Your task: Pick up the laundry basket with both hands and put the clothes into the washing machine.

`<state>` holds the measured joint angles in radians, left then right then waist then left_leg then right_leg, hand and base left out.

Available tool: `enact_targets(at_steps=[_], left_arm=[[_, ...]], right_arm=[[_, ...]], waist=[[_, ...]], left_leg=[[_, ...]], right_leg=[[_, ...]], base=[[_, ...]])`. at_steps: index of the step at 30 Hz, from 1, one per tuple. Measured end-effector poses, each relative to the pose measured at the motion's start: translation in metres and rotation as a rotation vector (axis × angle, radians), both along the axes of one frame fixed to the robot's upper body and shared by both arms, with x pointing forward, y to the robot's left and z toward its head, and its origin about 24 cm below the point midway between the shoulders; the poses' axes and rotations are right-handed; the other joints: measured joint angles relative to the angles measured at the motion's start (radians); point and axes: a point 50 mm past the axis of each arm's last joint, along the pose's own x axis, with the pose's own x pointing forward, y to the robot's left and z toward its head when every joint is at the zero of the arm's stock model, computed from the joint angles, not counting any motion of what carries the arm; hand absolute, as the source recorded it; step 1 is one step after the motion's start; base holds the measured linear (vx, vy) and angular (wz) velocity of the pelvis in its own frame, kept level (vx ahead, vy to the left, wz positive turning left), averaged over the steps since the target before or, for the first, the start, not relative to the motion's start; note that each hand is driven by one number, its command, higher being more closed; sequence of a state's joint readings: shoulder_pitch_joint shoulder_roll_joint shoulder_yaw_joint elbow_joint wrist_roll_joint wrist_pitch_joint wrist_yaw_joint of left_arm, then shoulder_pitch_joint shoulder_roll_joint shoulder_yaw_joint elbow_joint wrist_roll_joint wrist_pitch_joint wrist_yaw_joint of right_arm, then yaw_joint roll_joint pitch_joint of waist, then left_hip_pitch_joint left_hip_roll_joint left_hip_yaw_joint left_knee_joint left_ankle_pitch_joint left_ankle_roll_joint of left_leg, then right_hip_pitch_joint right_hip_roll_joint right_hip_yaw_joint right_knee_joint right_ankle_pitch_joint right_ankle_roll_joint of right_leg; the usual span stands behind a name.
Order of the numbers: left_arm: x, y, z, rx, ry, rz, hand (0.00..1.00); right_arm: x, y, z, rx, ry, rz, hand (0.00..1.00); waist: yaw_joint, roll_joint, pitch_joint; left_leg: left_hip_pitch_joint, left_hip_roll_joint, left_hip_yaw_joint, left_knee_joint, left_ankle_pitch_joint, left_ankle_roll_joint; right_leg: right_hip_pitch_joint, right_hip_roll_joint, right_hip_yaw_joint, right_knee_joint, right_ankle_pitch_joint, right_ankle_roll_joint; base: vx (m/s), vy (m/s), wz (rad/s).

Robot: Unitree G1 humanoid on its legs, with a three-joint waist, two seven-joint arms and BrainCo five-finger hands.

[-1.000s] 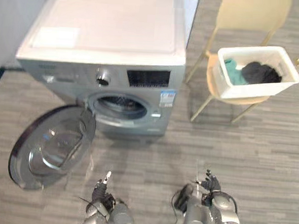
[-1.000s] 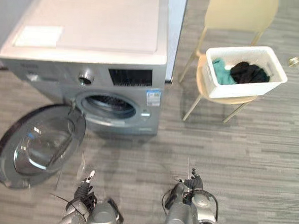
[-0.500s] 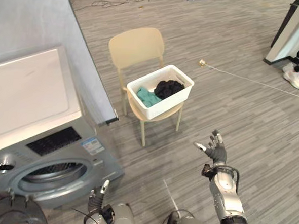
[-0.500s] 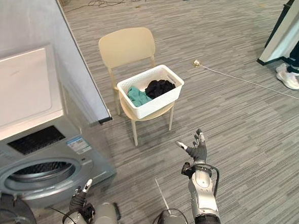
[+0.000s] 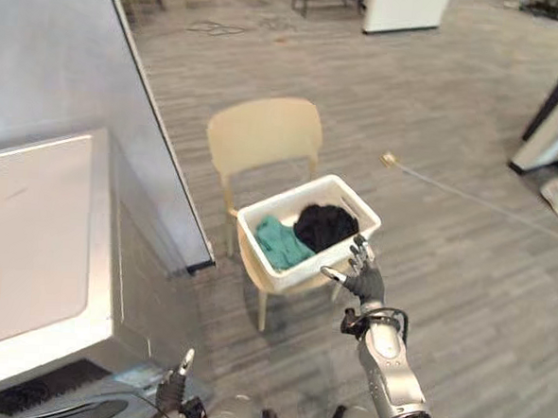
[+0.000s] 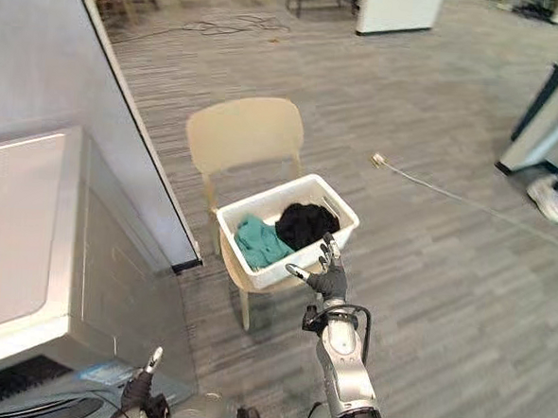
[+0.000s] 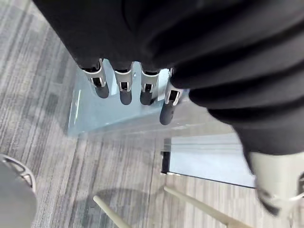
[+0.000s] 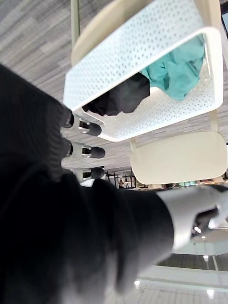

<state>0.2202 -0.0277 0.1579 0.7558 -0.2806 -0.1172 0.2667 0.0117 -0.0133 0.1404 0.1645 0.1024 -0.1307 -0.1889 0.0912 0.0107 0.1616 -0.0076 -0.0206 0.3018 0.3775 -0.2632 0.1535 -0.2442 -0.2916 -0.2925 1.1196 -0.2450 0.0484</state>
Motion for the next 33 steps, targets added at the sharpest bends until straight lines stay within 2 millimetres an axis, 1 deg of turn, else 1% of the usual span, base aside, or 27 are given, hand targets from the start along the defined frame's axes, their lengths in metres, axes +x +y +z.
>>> enact_targets(at_steps=[1,2,3,4,5,6,7,8,9,10,11,12,13,14,15,16,17,18,19,20,21,22,24,25,26,29,33], left_arm=[[0.000,-0.001,0.000,-0.002,0.002,-0.003,0.00],[-0.001,-0.001,-0.001,-0.002,0.005,-0.008,0.00],[-0.001,-0.001,-0.001,0.001,0.009,-0.016,0.00],[-0.003,-0.002,-0.003,0.005,0.027,-0.029,0.00],[-0.006,0.001,-0.006,0.021,0.056,-0.049,0.00],[-0.008,0.004,-0.007,0.039,0.076,-0.073,0.00],[-0.011,0.009,-0.008,0.069,0.100,-0.106,0.00],[-0.013,0.016,-0.007,0.104,0.110,-0.134,0.00],[-0.015,0.023,-0.006,0.132,0.119,-0.146,0.00],[-0.014,0.024,-0.006,0.131,0.120,-0.143,0.00],[-0.018,0.016,-0.008,0.104,0.119,-0.114,0.00],[-0.020,0.007,-0.009,0.071,0.114,-0.071,0.00],[-0.019,0.003,-0.010,0.055,0.108,-0.057,0.00],[-0.019,0.000,-0.008,0.029,0.084,-0.008,0.00],[-0.021,0.001,-0.008,0.029,0.086,-0.003,0.00],[-0.020,0.003,-0.008,0.031,0.079,-0.004,0.00],[-0.016,0.002,-0.006,0.019,0.057,-0.010,0.00],[-0.011,-0.001,-0.005,0.006,0.040,-0.033,0.00],[-0.008,-0.001,-0.005,0.002,0.031,-0.042,0.00],[-0.004,-0.002,-0.004,0.003,0.023,-0.053,0.00],[-0.002,-0.005,-0.004,0.009,0.024,-0.093,0.00],[-0.002,-0.008,-0.004,0.011,0.027,-0.127,0.00],[-0.001,-0.005,-0.004,0.017,0.027,-0.149,0.00],[0.003,0.000,-0.002,0.035,0.020,-0.174,0.00],[0.006,0.002,-0.001,0.049,0.016,-0.194,0.00],[0.010,0.003,0.000,0.068,0.012,-0.249,0.00],[0.016,0.010,0.003,0.100,0.001,-0.269,0.00]], right_arm=[[0.002,-0.003,0.004,-0.004,-0.014,-0.006,0.00],[0.004,-0.006,0.008,-0.016,-0.031,-0.011,0.00],[0.005,-0.009,0.010,-0.034,-0.041,-0.018,0.00],[0.008,-0.015,0.014,-0.068,-0.055,-0.036,0.00],[0.010,-0.024,0.016,-0.111,-0.059,-0.063,0.00],[0.010,-0.028,0.017,-0.124,-0.059,-0.079,0.00],[0.011,-0.034,0.018,-0.143,-0.062,-0.107,0.00],[0.011,-0.040,0.019,-0.156,-0.064,-0.144,0.00],[0.011,-0.042,0.023,-0.170,-0.076,-0.163,0.00],[0.011,-0.046,0.025,-0.187,-0.087,-0.170,0.00],[0.011,-0.051,0.027,-0.224,-0.092,-0.165,0.00],[0.012,-0.053,0.032,-0.233,-0.111,-0.166,0.00],[0.012,-0.055,0.035,-0.236,-0.122,-0.172,0.00],[0.012,-0.061,0.037,-0.242,-0.127,-0.192,0.00],[0.012,-0.062,0.036,-0.243,-0.123,-0.196,0.00],[0.011,-0.066,0.036,-0.245,-0.120,-0.211,0.00],[0.010,-0.075,0.037,-0.254,-0.119,-0.242,0.00],[0.008,-0.090,0.039,-0.286,-0.115,-0.288,0.00],[0.005,-0.099,0.039,-0.302,-0.106,-0.317,0.00],[-0.001,-0.116,0.036,-0.360,-0.071,-0.360,0.00],[-0.004,-0.125,0.031,-0.410,-0.026,-0.377,0.00],[-0.005,-0.130,0.025,-0.451,0.015,-0.370,0.00],[-0.006,-0.130,0.018,-0.470,0.059,-0.363,0.00],[-0.007,-0.124,0.009,-0.465,0.099,-0.329,0.00],[-0.010,-0.121,0.003,-0.475,0.123,-0.296,0.00],[-0.010,-0.119,0.000,-0.500,0.140,-0.239,0.00],[0.002,-0.117,-0.006,-0.571,0.179,-0.115,0.00]], waist=[[0.001,0.004,0.002],[0.003,0.010,0.004],[0.003,0.014,0.006],[0.003,0.018,0.008],[0.003,0.018,0.007],[0.001,0.018,0.007],[-0.001,0.013,0.005],[-0.013,-0.001,0.002],[-0.026,-0.019,-0.012],[-0.024,-0.004,-0.008],[-0.014,0.038,-0.026],[-0.023,0.071,-0.036],[-0.023,0.080,-0.037],[-0.015,0.067,-0.025],[-0.007,0.070,-0.023],[-0.008,0.058,-0.018],[-0.013,0.044,-0.016],[-0.026,0.039,-0.012],[-0.027,0.036,-0.012],[-0.029,0.037,-0.012],[-0.045,0.038,-0.013],[-0.050,0.044,-0.014],[-0.040,0.043,-0.012],[-0.029,0.021,0.004],[-0.021,0.013,0.008],[-0.022,0.009,0.008],[-0.020,0.001,0.025]], left_leg=[[0.012,0.000,-0.041,-0.015,0.003,-0.020],[0.025,0.002,-0.080,-0.032,0.003,-0.037],[0.031,0.004,-0.097,-0.034,0.000,-0.050],[0.053,0.008,-0.124,-0.043,-0.012,-0.073],[0.076,0.010,-0.152,-0.046,-0.028,-0.100],[0.085,0.011,-0.168,-0.044,-0.035,-0.113],[0.096,0.014,-0.194,-0.035,-0.052,-0.140],[0.097,0.024,-0.240,-0.009,-0.084,-0.179],[0.096,0.042,-0.281,0.034,-0.142,-0.201],[0.096,0.068,-0.305,0.065,-0.165,-0.222],[0.091,0.148,-0.334,0.113,-0.179,-0.246],[0.033,0.194,-0.381,0.234,-0.146,-0.244],[-0.004,0.210,-0.397,0.309,-0.113,-0.213],[-0.085,0.259,-0.383,0.445,-0.005,-0.165],[-0.092,0.285,-0.366,0.458,0.035,-0.163],[-0.096,0.315,-0.328,0.449,0.080,-0.150],[-0.109,0.348,-0.263,0.432,0.092,-0.144],[-0.134,0.361,-0.179,0.413,0.087,-0.145],[-0.138,0.369,-0.119,0.383,0.085,-0.147],[-0.121,0.378,0.001,0.279,0.083,-0.156],[-0.109,0.370,0.076,0.151,0.096,-0.172],[-0.098,0.344,0.071,0.040,0.134,-0.213],[-0.088,0.314,0.054,-0.026,0.139,-0.254],[-0.083,0.290,0.047,-0.056,0.148,-0.256],[-0.086,0.280,0.039,-0.063,0.151,-0.252],[-0.107,0.253,0.034,-0.061,0.149,-0.240],[-0.179,0.245,0.043,-0.058,0.162,-0.216]], right_leg=[[-0.022,-0.014,-0.006,-0.110,-0.011,-0.001],[-0.037,-0.008,0.024,-0.268,-0.011,-0.001],[-0.040,0.004,0.058,-0.365,-0.006,0.008],[-0.039,0.035,0.165,-0.557,0.024,0.048],[-0.038,0.059,0.292,-0.718,0.074,0.092],[-0.036,0.069,0.341,-0.780,0.108,0.114],[-0.028,0.074,0.401,-0.843,0.159,0.132],[-0.020,0.071,0.429,-0.848,0.205,0.123],[-0.015,0.075,0.417,-0.797,0.235,0.108],[-0.019,0.091,0.397,-0.739,0.231,0.147],[-0.008,0.144,0.337,-0.691,0.166,0.096],[0.023,0.174,0.259,-0.676,0.129,0.064],[0.038,0.181,0.231,-0.665,0.120,0.043],[0.082,0.201,0.168,-0.655,0.097,0.012],[0.113,0.205,0.135,-0.669,0.090,0.000],[0.152,0.202,0.089,-0.692,0.084,-0.010],[0.184,0.182,0.026,-0.725,0.079,-0.017],[0.223,0.158,-0.045,-0.762,0.080,-0.019],[0.233,0.146,-0.079,-0.775,0.082,-0.020],[0.252,0.128,-0.145,-0.803,0.088,-0.020],[0.257,0.118,-0.205,-0.815,0.088,-0.018],[0.240,0.118,-0.237,-0.809,0.085,-0.013],[0.220,0.108,-0.245,-0.793,0.081,-0.007],[0.219,0.089,-0.255,-0.791,0.083,-0.002],[0.222,0.078,-0.262,-0.794,0.087,0.005],[0.216,0.062,-0.266,-0.811,0.106,0.027],[0.145,0.061,-0.257,-0.831,0.143,0.019]], base=[[0.37,-0.104,0.77],[0.36,-0.127,0.77],[0.33,-0.169,0.70],[0.32,-0.212,0.67],[0.32,-0.239,0.69],[0.26,-0.224,0.72],[0.31,-0.402,0.97],[0.37,-0.571,1.45],[0.36,-0.619,1.41],[0.29,-0.528,1.13],[0.30,-0.456,0.98],[0.30,-0.443,0.97],[0.27,-0.450,1.11],[0.17,-0.383,0.84],[0.22,-0.449,1.03],[0.21,-0.406,1.25],[0.22,-0.409,1.78],[0.16,-0.278,1.75],[0.15,-0.196,1.80],[0.12,-0.109,1.72],[0.10,-0.048,1.75],[0.05,0.017,1.14],[0.02,0.053,0.43],[0.00,0.082,0.33],[0.00,0.063,0.30],[0.00,0.112,0.15],[-0.03,0.058,-0.07]])
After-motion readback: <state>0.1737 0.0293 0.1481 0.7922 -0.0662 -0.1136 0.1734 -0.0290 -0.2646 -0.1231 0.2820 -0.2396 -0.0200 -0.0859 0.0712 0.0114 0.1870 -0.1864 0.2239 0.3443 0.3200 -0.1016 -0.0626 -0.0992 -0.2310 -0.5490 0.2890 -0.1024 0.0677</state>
